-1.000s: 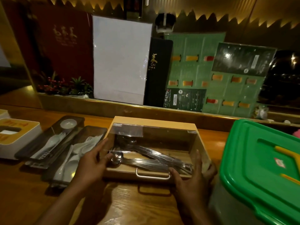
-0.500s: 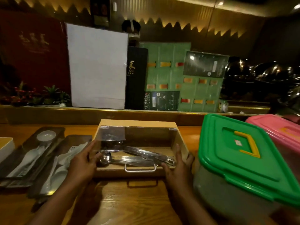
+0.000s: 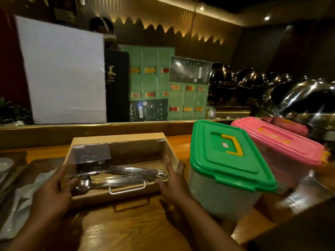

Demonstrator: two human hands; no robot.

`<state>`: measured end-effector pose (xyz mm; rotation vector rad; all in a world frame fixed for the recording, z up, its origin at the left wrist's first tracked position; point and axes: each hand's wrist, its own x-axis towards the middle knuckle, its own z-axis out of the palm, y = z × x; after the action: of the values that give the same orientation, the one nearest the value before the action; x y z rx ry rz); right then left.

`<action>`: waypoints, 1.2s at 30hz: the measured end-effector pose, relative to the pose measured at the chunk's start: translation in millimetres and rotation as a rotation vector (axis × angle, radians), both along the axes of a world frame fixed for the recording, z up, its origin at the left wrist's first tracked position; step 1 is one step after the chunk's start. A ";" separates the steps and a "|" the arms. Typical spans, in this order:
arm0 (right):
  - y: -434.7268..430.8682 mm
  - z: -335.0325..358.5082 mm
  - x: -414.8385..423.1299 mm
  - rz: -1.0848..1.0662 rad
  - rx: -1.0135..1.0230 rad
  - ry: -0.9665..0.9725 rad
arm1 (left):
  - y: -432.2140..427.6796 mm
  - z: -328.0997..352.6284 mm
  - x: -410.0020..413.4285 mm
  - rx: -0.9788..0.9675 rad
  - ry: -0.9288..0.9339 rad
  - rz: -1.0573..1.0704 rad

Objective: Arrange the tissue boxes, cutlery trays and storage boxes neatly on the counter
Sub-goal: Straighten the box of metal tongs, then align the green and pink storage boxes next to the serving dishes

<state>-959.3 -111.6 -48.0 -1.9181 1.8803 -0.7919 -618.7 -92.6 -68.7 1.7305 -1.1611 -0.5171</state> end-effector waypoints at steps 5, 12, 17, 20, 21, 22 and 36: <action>22.5 32.1 -0.1 0.073 0.191 0.041 | 0.9 -5.6 6.4 0.021 -0.044 -0.019; 114.1 133.0 -63.1 0.394 -0.352 -0.009 | 29.3 23.2 -59.4 -0.158 -0.363 0.046; 110.3 117.9 -171.1 -0.069 -0.640 0.122 | 48.2 89.1 -207.2 -0.376 -0.204 -0.279; 111.7 90.6 -230.7 -0.188 -0.494 0.078 | 41.9 98.9 -282.5 -0.303 -0.029 -0.428; 112.8 83.1 -243.2 -0.183 -0.438 -0.006 | 38.2 98.6 -303.3 -0.274 0.048 -0.454; 112.0 76.8 -252.8 -0.148 -0.383 -0.106 | 35.8 97.5 -321.0 -0.250 0.112 -0.463; 43.3 82.6 -332.3 0.386 -0.189 -0.439 | 52.6 82.5 -400.2 -0.388 -0.113 -0.212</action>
<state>-1291.6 -68.3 34.6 -1.9283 1.1710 -1.1735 -1018.9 -39.9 13.7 1.3246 -1.4304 -0.2957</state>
